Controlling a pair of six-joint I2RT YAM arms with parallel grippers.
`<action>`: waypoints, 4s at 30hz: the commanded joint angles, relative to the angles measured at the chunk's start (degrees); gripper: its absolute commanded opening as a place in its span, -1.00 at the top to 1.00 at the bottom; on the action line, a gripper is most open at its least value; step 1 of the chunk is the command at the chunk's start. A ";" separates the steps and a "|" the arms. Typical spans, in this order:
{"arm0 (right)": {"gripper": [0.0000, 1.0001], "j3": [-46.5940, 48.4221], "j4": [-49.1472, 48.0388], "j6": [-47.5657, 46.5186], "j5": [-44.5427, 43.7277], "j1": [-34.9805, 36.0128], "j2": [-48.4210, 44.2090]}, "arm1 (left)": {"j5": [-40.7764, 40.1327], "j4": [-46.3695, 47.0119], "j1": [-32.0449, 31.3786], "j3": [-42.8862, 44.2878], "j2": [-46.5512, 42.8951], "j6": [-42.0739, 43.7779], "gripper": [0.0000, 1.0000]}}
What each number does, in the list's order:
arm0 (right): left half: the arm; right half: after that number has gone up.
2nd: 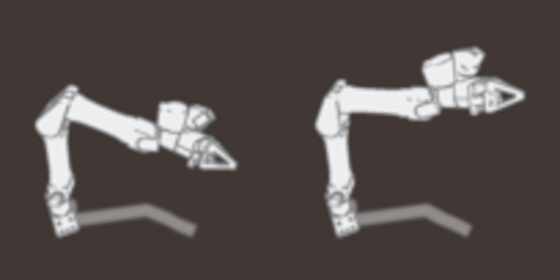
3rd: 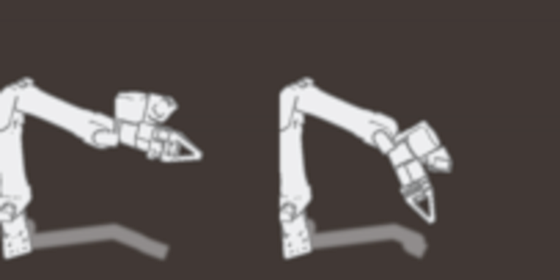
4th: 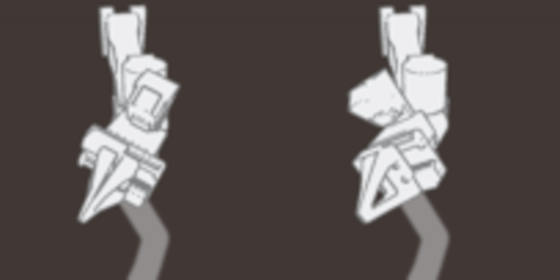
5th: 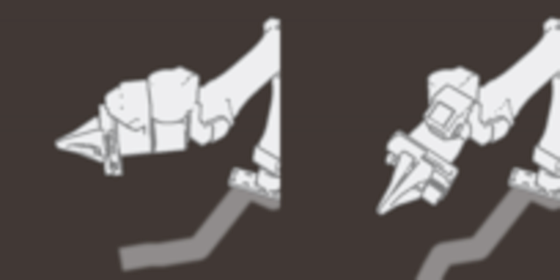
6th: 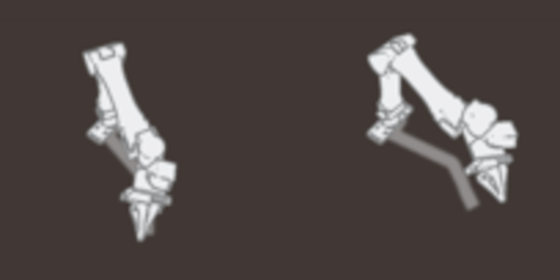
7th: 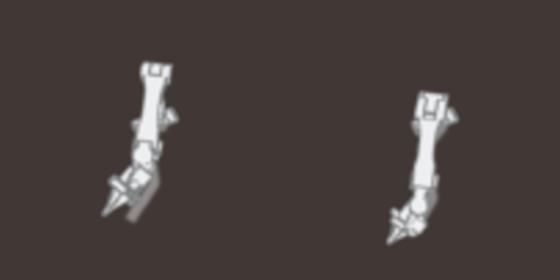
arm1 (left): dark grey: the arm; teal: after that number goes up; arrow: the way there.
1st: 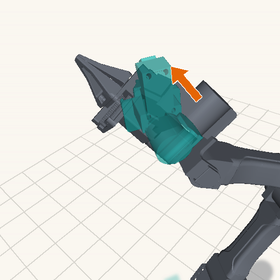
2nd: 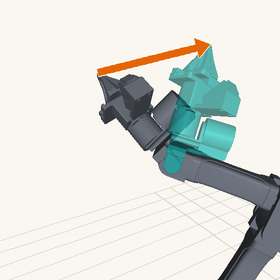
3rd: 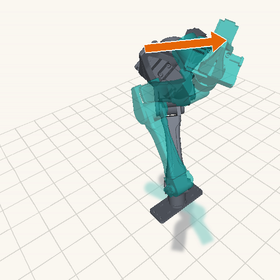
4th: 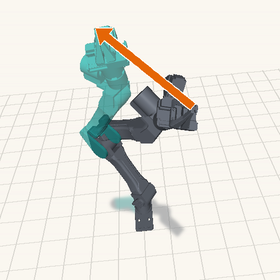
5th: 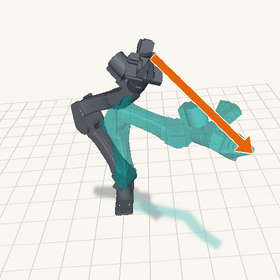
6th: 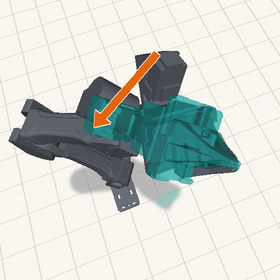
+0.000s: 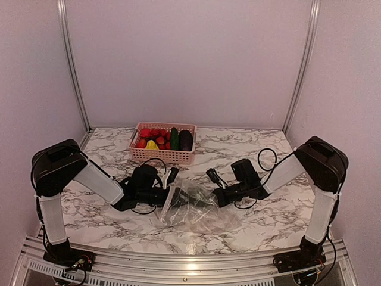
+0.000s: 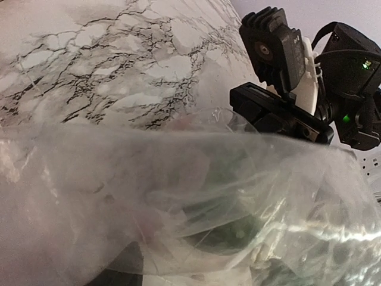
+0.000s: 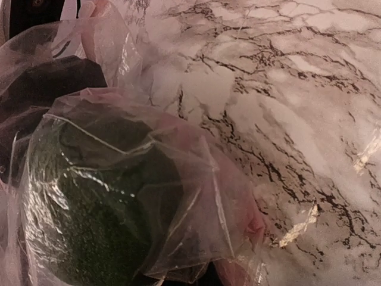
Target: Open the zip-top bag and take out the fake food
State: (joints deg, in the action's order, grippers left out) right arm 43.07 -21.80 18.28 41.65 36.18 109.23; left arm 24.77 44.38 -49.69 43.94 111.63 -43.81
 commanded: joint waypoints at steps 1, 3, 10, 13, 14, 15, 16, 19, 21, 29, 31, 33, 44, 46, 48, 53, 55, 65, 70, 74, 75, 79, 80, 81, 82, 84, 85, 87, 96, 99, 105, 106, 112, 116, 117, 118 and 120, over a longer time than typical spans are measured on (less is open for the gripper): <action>1.00 1.42 2.27 -1.05 5.55 3.30 1.68 | 3.26 3.06 -1.43 2.69 1.67 2.73 -0.34; 1.00 2.72 2.99 -1.58 5.97 4.43 1.76 | 4.14 3.25 -2.04 3.18 1.83 3.39 -0.38; 1.00 5.01 3.12 -2.19 8.32 7.36 1.85 | 1.63 -0.95 -2.50 4.10 1.48 4.60 -0.45; 1.00 3.74 0.62 -1.54 9.35 7.25 0.03 | -0.82 -6.79 -2.33 4.36 1.48 6.89 -0.47; 1.00 3.43 0.18 -1.38 9.41 7.17 -0.69 | -1.77 -8.84 -2.14 4.50 1.54 7.72 -0.48; 1.00 3.07 -0.25 -1.21 9.44 7.04 -1.29 | -2.48 -10.59 -2.09 4.38 1.52 8.36 -0.50; 1.00 2.66 -1.00 -0.86 9.55 6.85 -2.05 | -2.96 -11.89 -1.99 4.20 1.45 8.92 -0.51; 1.00 1.07 -2.75 0.60 9.03 5.57 -3.85 | -4.85 -14.41 -1.35 2.75 0.02 9.60 -0.51; 1.00 0.36 -1.93 0.59 7.34 3.97 -4.65 | -5.70 -15.64 -0.68 1.31 -1.68 10.13 -0.49; 1.00 -2.93 4.30 -0.04 -4.96 -0.70 -6.63 | -7.28 -19.79 1.89 -3.83 -9.37 13.60 -0.49; 1.00 -3.56 4.56 0.08 -6.36 -1.28 -7.11 | -7.15 -19.88 2.76 -4.75 -10.37 13.66 -0.49; 1.00 -3.83 5.20 -0.15 -7.16 -1.53 -7.35 | -6.60 -19.36 3.37 -5.61 -11.02 13.58 -0.49; 1.00 -3.77 6.55 -0.75 -8.20 -1.98 -9.62 | -0.78 -12.40 4.35 -9.96 -12.90 13.44 0.08; 1.00 -3.55 6.66 -0.79 -8.12 -1.97 -9.57 | 0.17 -10.25 4.38 -10.99 -14.04 12.96 0.18; 1.00 -3.39 6.55 -0.69 -8.10 -1.95 -9.48 | 0.48 -8.57 4.34 -12.03 -15.29 12.44 0.27; 1.00 -3.34 6.80 -0.86 -8.67 -2.02 -9.47 | 1.22 -7.66 4.42 -13.21 -18.97 12.18 0.33; 1.00 -3.61 7.26 -1.13 -9.49 -2.36 -9.47 | 1.37 -8.22 4.71 -13.54 -20.80 12.09 0.30; 1.00 -7.72 6.12 -1.19 -8.80 -7.81 -13.05 | 4.26 -15.12 11.57 -16.90 -33.71 13.13 0.28; 1.00 -8.30 7.52 -2.55 -8.51 -9.97 -14.40 | 4.85 -18.96 16.65 -17.31 -39.08 13.94 0.28; 1.00 -9.08 7.98 -3.40 -8.06 -11.24 -15.41 | 3.99 -21.73 23.18 -13.75 -40.96 13.71 0.28; 1.00 -9.17 7.88 -3.50 -7.85 -11.42 -15.57 | 3.59 -22.54 24.90 -12.28 -40.78 13.68 0.28; 1.00 -9.32 7.84 -3.68 -7.64 -11.41 -15.63 | -0.52 -27.77 30.87 -2.84 -36.80 14.73 0.27; 1.00 -9.26 7.77 -3.70 -7.64 -11.50 -15.53 | -1.48 -28.76 32.24 -0.33 -34.85 15.06 0.27; 1.00 -9.19 7.68 -3.69 -7.63 -11.49 -15.42 | -2.27 -29.23 33.23 2.20 -33.04 15.29 0.27; 1.00 -9.17 7.71 -3.74 -7.48 -11.49 -15.33 | -3.30 -29.81 33.98 4.39 -31.18 15.44 0.26; 1.00 -9.08 7.65 -3.83 -7.32 -11.49 -15.12 | -5.80 -31.94 34.79 9.82 -27.10 16.97 0.26; 1.00 -9.01 7.53 -3.83 -7.24 -11.49 -15.09 | -8.49 -33.96 34.84 13.68 -24.94 18.30 0.25; 1.00 -8.92 7.39 -3.76 -7.19 -11.54 -14.94 | -12.01 -37.16 34.84 19.22 -20.59 20.84 0.24; 1.00 -8.10 6.94 -3.69 -6.41 -11.49 -13.19 | -20.63 -43.58 34.84 36.85 -4.95 26.74 0.20; 1.00 -8.01 6.87 -3.70 -6.40 -11.49 -13.13 | -21.77 -46.54 34.79 41.00 -0.83 28.13 0.19; 1.00 -7.74 6.95 -3.72 -6.58 -11.49 -12.96 | -21.84 -48.91 34.08 43.08 4.16 29.49 0.18; 1.00 -7.69 6.95 -3.67 -6.58 -11.51 -12.99 | -22.20 -49.34 33.87 43.18 4.86 29.73 0.16; 1.00 -7.26 7.34 -3.69 -6.52 -11.49 -13.32 | -22.50 -51.20 32.61 44.98 7.81 30.95 -0.02; 1.00 -7.34 7.68 -3.69 -6.59 -11.53 -14.32 | -22.31 -53.97 32.09 47.42 8.38 31.36 -0.33; 1.00 -7.30 7.80 -3.75 -6.72 -11.50 -14.62 | -22.85 -54.49 31.92 47.72 8.15 31.41 -0.40; 1.00 -7.30 7.93 -3.78 -6.75 -11.50 -14.91 | -23.48 -55.15 31.79 47.87 7.80 31.51 -0.49; 1.00 -7.30 8.02 -3.86 -6.76 -11.51 -15.44 | -23.74 -55.98 31.61 47.96 6.59 31.48 -0.71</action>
State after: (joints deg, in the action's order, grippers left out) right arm 34.04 -14.92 14.96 34.61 25.17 95.53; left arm 2.59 -6.83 -17.74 90.17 119.02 -13.04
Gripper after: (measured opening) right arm 0.002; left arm 0.766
